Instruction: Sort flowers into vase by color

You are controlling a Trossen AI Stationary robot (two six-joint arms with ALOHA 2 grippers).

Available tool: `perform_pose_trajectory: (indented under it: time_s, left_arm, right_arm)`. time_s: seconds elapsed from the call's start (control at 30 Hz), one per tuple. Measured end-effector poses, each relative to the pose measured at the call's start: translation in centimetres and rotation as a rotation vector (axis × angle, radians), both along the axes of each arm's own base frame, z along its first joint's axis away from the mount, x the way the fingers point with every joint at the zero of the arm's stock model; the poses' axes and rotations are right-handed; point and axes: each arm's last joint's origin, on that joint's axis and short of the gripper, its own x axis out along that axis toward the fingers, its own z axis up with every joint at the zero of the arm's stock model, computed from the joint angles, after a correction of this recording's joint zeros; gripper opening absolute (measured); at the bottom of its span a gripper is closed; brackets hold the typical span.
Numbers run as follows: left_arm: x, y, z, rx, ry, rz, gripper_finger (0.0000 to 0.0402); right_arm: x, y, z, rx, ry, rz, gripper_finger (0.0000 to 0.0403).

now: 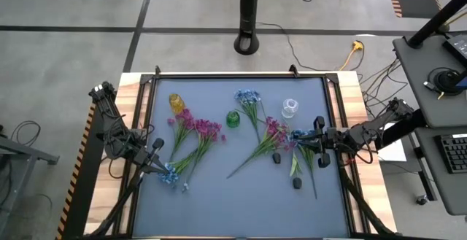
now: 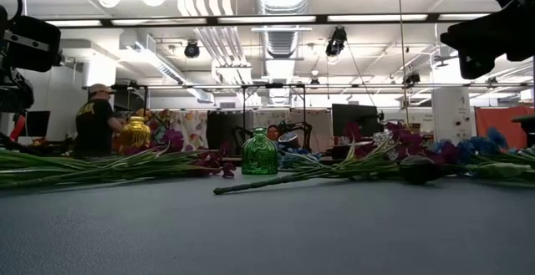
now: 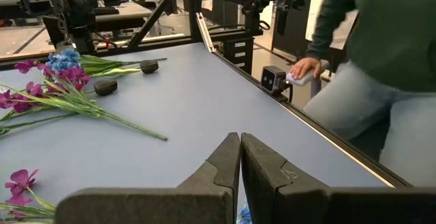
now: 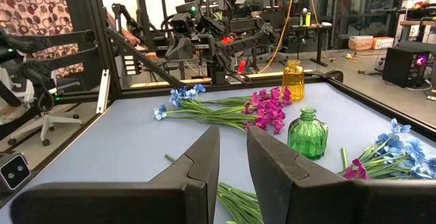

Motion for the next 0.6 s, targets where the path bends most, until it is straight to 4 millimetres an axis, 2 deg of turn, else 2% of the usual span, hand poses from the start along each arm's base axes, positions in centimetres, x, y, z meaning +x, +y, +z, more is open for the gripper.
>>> perform_pose_trajectory:
  time_s: [0.43, 0.53, 0.6]
  left_arm:
    - [0.0, 0.0, 0.0, 0.011, -0.005, -0.002, 0.0]
    - [0.1, 0.0, 0.3, 0.184, -0.133, 0.019, 0.0]
    - [0.2, -0.1, 1.6, 0.094, -0.219, 0.035, 0.0]
  right_arm:
    - [0.0, 0.0, 0.0, 0.0, 0.0, 0.0, 0.0068]
    - [0.0, 0.0, 0.0, 0.0, 0.0, 0.0, 0.0068]
    - [0.0, 0.0, 0.0, 0.0, 0.0, 0.0, 0.0068]
